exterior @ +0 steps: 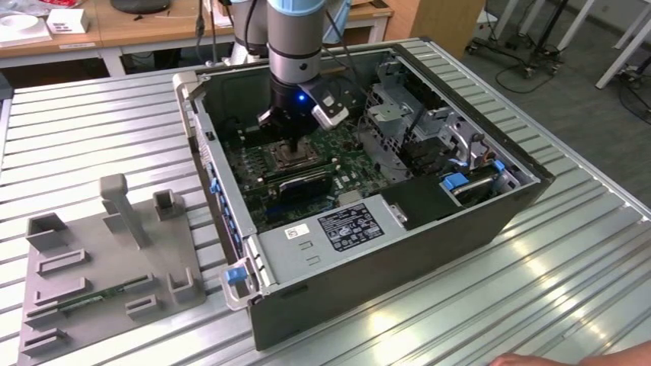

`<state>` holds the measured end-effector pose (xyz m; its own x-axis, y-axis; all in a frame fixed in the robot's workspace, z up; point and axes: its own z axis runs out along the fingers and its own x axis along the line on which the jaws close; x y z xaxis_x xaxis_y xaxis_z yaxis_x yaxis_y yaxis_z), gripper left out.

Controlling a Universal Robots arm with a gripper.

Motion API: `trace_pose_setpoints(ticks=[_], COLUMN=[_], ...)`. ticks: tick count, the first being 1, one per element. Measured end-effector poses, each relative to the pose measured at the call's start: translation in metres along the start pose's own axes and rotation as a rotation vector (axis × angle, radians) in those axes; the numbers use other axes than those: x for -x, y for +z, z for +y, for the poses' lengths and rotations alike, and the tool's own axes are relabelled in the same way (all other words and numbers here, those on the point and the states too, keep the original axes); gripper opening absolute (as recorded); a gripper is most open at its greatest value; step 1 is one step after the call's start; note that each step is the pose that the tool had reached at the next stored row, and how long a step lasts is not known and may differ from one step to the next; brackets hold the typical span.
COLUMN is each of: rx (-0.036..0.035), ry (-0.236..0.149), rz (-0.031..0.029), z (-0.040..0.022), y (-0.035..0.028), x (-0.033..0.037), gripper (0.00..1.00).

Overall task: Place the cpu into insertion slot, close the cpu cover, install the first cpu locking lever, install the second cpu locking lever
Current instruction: 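Install the second cpu locking lever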

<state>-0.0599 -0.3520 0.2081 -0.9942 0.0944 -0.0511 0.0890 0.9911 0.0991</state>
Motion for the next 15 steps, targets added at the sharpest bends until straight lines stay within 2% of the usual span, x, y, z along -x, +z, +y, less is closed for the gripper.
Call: trace_pose_setpoints(ticks=[5,7,15], rx=[0.0002,0.0001,0.0002], ry=[0.000,0.000,0.000], rz=[-0.0001,-0.0001,-0.0001], z=[0.0004,0.0008,0.0011], y=[-0.0034,-0.0079,-0.0109], x=[0.0002,0.0005,0.0007], gripper=[0.11,0.11,0.11])
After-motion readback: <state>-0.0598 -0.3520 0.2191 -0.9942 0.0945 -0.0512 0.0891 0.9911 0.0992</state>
